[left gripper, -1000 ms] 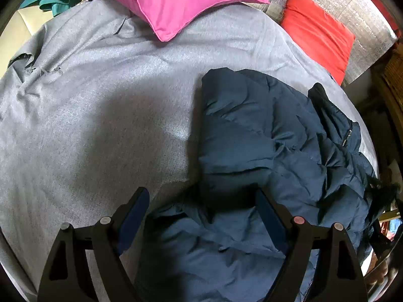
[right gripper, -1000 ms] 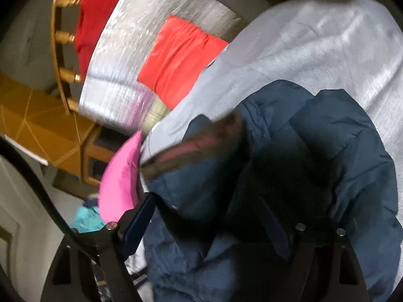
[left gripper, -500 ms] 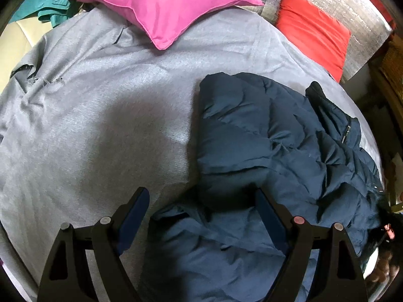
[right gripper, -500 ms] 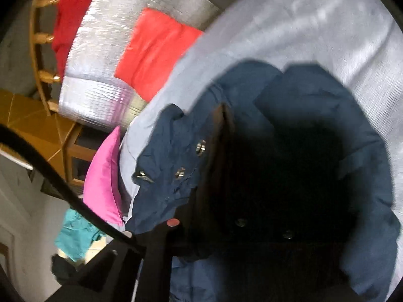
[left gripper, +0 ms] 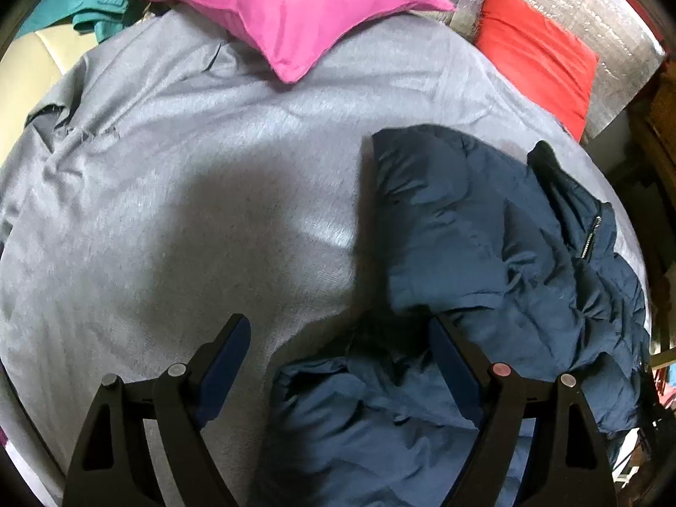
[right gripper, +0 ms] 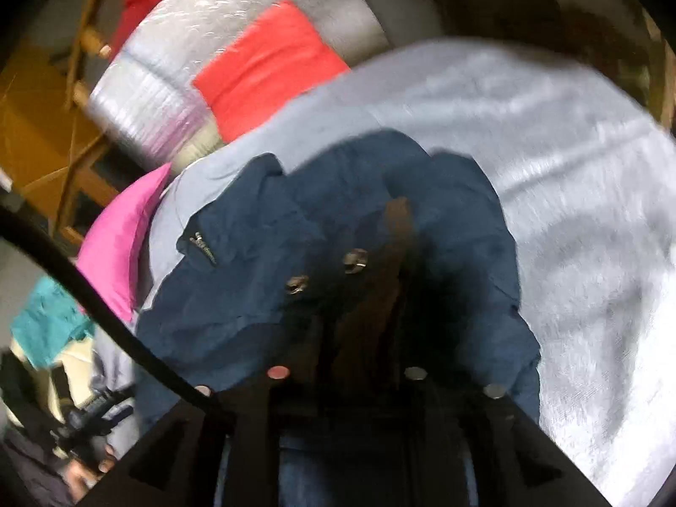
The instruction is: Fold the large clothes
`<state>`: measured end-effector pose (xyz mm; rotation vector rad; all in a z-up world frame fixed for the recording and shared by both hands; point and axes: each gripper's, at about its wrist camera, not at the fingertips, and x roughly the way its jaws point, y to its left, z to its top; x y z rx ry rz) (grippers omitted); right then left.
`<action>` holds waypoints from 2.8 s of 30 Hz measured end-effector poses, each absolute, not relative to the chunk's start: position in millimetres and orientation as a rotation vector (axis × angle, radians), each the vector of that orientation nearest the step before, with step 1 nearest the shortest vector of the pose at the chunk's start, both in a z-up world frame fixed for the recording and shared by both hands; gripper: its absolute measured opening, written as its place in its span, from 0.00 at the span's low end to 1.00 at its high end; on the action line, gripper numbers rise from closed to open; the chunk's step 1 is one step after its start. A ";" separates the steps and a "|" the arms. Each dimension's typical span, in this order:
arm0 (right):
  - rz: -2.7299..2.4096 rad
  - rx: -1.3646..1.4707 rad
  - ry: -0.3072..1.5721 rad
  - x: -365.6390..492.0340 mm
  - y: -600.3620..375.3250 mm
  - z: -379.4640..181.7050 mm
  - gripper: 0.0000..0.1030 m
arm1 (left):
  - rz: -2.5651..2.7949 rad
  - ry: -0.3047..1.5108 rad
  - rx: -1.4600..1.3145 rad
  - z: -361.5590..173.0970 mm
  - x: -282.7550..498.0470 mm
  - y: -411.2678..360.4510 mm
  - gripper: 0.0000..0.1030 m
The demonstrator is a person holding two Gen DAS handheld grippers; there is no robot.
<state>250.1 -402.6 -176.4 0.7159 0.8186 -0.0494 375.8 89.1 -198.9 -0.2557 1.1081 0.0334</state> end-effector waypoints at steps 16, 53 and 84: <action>0.003 0.673 0.893 281.0 -425.1 -213.4 0.71 | -0.098 1.081 -0.388 -215.0 386.8 70.8 0.71; 0.112 0.373 0.819 259.8 -352.3 -160.6 0.30 | -0.105 0.919 -0.119 -161.3 322.0 -8.4 0.50; 0.176 0.459 0.885 296.6 -356.3 -153.2 0.33 | 0.034 0.979 -0.075 -173.5 343.2 26.4 0.56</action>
